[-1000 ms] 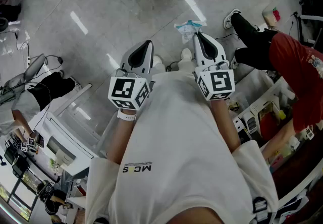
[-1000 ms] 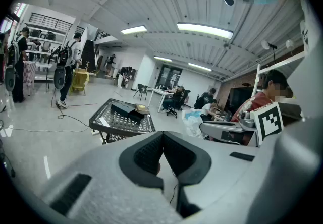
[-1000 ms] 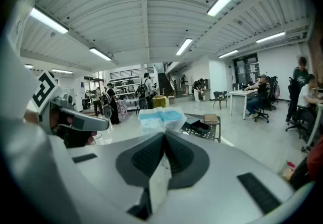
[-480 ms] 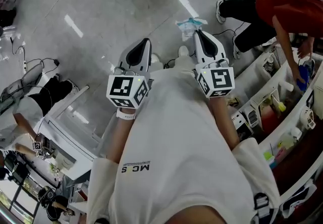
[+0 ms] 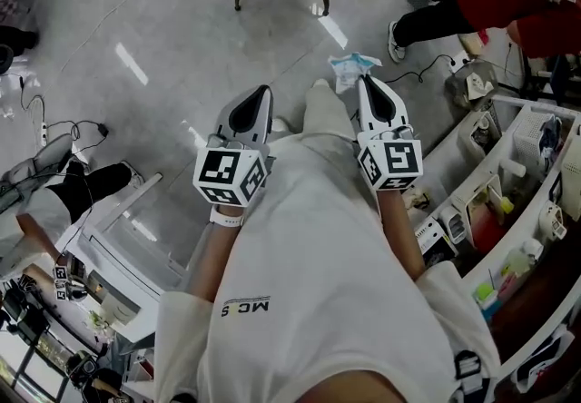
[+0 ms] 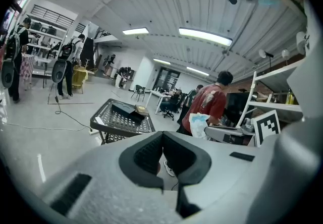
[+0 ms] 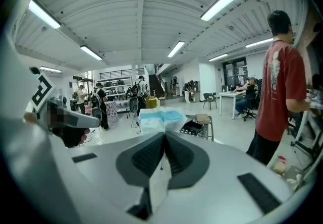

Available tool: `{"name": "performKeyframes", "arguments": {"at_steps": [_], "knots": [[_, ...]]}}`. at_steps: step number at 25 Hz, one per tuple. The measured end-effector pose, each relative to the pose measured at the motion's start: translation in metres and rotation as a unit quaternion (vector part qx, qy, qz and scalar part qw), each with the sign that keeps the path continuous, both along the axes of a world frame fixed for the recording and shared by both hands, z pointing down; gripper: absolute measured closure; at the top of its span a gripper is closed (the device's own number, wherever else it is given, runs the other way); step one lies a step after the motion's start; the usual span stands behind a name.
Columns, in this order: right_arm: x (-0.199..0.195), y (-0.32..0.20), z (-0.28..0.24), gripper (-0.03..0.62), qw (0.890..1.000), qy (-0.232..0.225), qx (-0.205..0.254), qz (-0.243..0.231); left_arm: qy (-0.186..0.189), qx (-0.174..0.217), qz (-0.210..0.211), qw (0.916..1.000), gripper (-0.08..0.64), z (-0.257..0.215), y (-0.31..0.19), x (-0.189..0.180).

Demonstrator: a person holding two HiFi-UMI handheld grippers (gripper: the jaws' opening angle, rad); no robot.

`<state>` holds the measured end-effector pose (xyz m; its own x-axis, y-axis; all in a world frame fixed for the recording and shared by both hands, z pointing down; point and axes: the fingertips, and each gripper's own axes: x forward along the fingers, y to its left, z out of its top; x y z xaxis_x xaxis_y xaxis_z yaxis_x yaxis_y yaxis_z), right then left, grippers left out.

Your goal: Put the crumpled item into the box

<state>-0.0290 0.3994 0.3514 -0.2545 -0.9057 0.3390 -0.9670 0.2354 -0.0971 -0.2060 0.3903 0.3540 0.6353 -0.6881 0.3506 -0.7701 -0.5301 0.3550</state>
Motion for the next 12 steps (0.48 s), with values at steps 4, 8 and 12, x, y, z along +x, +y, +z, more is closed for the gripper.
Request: {"name": "performKeyframes", "arguments": {"at_steps": [4, 8, 12], "knots": [[0.004, -0.033, 0.007, 0.574, 1.0, -0.006, -0.005, 0.006, -0.002, -0.008, 0.001, 1.0, 0.535, 0.004, -0.031, 0.002], [0.017, -0.081, 0.022, 0.574, 1.0, -0.011, -0.011, 0.005, -0.013, -0.012, 0.0, 0.9998, 0.536, 0.015, -0.079, 0.011], [0.038, -0.155, 0.039, 0.574, 1.0, -0.024, -0.02, 0.0, -0.025, -0.022, 0.0, 0.9994, 0.535, 0.026, -0.151, 0.028]]}}
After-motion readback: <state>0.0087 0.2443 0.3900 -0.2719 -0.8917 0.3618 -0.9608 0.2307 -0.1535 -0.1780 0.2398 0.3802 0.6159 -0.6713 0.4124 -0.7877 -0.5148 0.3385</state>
